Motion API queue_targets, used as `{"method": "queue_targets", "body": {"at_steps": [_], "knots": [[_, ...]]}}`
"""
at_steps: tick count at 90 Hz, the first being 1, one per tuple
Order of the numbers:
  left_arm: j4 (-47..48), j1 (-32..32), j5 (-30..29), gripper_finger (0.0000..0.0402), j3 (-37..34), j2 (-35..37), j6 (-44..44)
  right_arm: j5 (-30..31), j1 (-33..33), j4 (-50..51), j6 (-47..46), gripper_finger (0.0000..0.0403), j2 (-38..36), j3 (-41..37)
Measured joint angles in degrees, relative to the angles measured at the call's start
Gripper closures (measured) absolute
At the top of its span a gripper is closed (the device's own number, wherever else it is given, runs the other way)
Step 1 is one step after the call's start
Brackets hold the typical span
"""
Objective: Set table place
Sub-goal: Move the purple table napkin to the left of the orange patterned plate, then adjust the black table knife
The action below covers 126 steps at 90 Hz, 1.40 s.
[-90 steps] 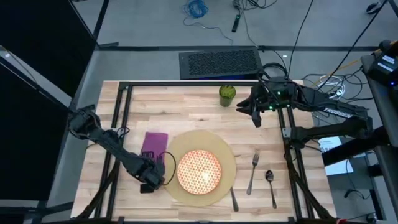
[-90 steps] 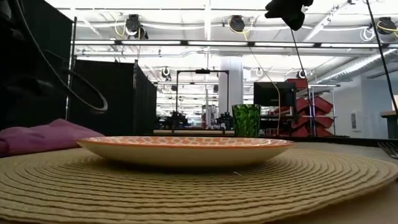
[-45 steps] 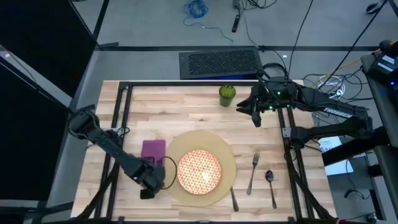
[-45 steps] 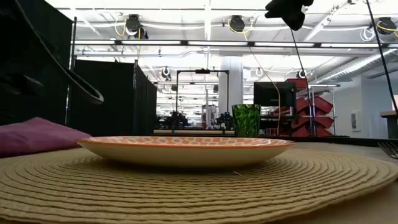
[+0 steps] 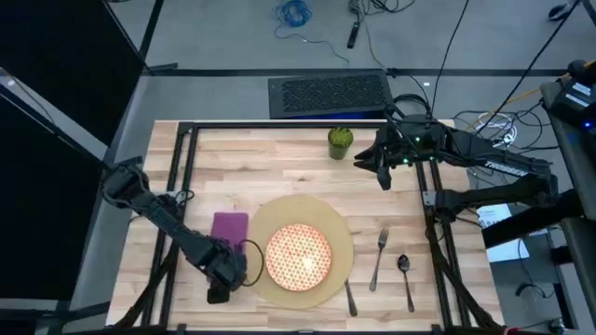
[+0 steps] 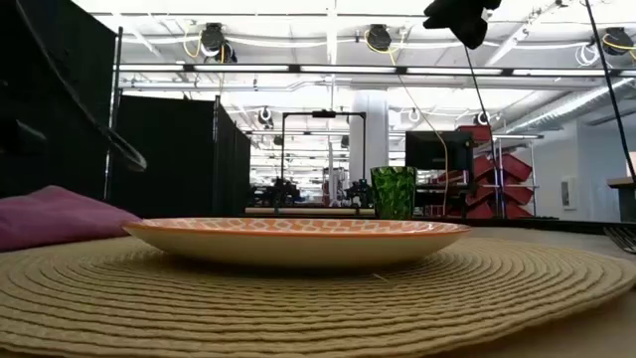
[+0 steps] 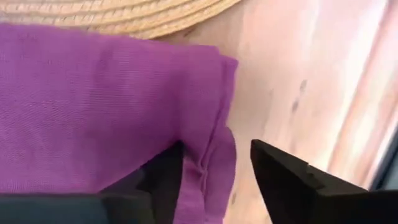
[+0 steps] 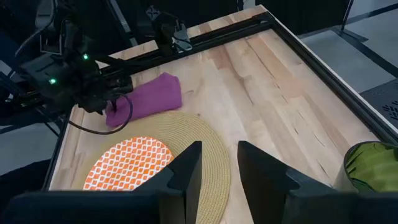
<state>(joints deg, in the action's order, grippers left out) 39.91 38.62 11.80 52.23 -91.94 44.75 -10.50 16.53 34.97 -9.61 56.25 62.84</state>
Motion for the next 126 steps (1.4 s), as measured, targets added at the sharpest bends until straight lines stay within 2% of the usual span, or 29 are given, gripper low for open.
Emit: {"method": "queue_targets", "body": {"at_steps": [9,22,33,43,49,60,69,74,85,95,111,126], "knots": [[2.6,-0.6,1.4,0.0207,2.6,0.1,0.0,0.0,0.0,0.0,0.0,0.0312,0.0,0.0],[12.2,-1.6,1.3,0.0203,7.5,0.8,-0.4,0.0,0.0,-0.1,0.0,0.0312,0.0,0.0],[18.0,-2.1,-2.1,0.0203,9.9,2.4,-0.5,0.0,0.0,-1.0,0.7,0.0312,0.0,0.0],[17.9,-2.8,-5.5,0.0203,10.8,4.6,-0.3,0.0,0.0,-2.3,3.5,0.0312,0.0,0.0],[15.6,-3.3,-11.0,0.0203,10.9,6.6,-1.7,0.0,0.0,-3.7,5.5,0.0312,0.0,0.0],[8.6,-3.4,-26.9,0.0203,10.9,12.0,-5.9,-0.2,0.0,-4.7,3.1,0.0312,0.2,0.1],[4.2,-3.2,-40.7,0.0203,11.0,17.0,-8.9,0.3,-0.4,0.2,-2.6,0.0312,0.3,0.1],[3.3,-2.8,-48.2,0.0203,11.0,19.5,-10.9,2.8,-1.7,4.5,-5.9,0.0312,0.3,0.1],[2.8,-0.1,-65.5,0.0203,11.0,23.7,-13.7,14.2,-7.7,14.6,-15.7,0.0312,0.3,0.1],[2.6,2.4,-75.6,0.0203,9.8,25.7,-15.6,21.1,-16.4,16.7,-27.3,0.0312,0.1,-1.2],[3.9,3.9,-78.0,0.0203,6.7,26.6,-15.1,30.7,-32.4,10.0,-50.2,0.0312,-0.1,-10.1],[3.9,3.9,-77.6,0.0203,5.3,26.5,-14.2,36.3,-44.7,-9.3,-66.2,0.0312,1.7,-22.5]]}}
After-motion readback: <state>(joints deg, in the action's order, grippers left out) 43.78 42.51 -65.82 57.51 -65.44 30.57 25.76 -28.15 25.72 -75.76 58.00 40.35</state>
